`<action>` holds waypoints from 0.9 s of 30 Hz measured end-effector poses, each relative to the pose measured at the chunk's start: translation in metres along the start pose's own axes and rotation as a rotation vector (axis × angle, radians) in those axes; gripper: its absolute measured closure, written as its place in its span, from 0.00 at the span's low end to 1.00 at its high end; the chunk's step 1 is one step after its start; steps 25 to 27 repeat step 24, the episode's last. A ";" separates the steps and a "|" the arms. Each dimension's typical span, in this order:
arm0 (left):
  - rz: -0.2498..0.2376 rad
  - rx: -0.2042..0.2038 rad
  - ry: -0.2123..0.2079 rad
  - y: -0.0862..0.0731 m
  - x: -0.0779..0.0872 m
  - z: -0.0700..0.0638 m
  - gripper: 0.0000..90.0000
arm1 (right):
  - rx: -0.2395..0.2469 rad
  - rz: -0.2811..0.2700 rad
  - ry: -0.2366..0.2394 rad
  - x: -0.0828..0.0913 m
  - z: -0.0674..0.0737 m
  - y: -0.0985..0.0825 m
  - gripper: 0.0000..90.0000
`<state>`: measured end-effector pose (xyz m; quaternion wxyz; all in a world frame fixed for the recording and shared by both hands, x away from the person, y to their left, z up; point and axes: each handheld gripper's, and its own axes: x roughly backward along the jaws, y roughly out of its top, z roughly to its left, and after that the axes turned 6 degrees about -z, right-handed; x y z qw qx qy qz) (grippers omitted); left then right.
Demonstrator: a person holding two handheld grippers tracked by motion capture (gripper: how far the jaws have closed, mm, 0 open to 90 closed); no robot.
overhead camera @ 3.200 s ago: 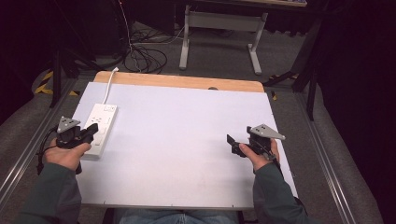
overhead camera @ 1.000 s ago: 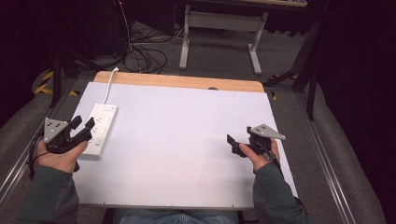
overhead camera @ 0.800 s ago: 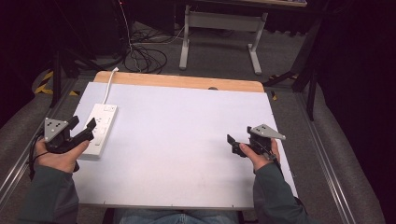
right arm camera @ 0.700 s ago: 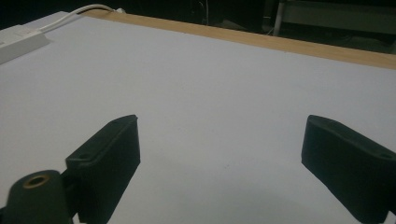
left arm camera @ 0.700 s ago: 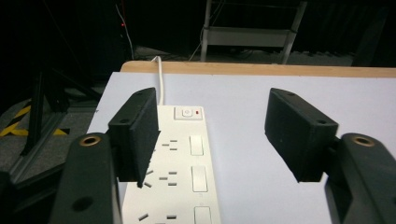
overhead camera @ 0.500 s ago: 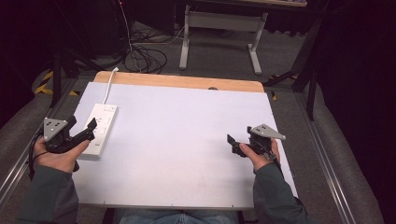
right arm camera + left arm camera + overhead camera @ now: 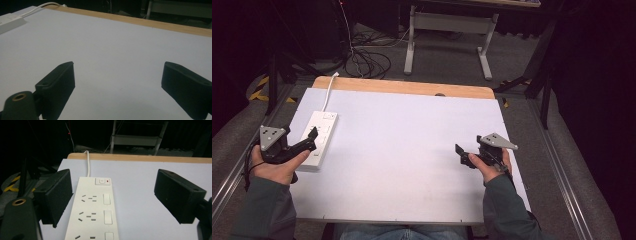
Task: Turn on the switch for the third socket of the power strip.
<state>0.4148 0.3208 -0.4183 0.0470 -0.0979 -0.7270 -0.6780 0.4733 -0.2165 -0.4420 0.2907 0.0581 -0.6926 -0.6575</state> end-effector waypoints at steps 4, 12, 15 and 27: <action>-0.002 0.008 0.001 0.000 0.000 0.000 0.13 | 0.000 -0.002 0.002 0.000 0.000 0.000 0.13; 0.007 0.025 0.003 0.000 -0.001 0.000 0.07 | 0.005 0.000 0.000 0.000 0.000 0.000 0.13; 0.010 0.030 -0.004 0.000 -0.002 -0.001 0.05 | 0.002 0.000 -0.001 0.000 0.000 0.000 0.13; 0.018 0.036 -0.011 0.001 -0.003 0.000 0.02 | 0.005 0.000 0.000 0.000 0.000 0.000 0.13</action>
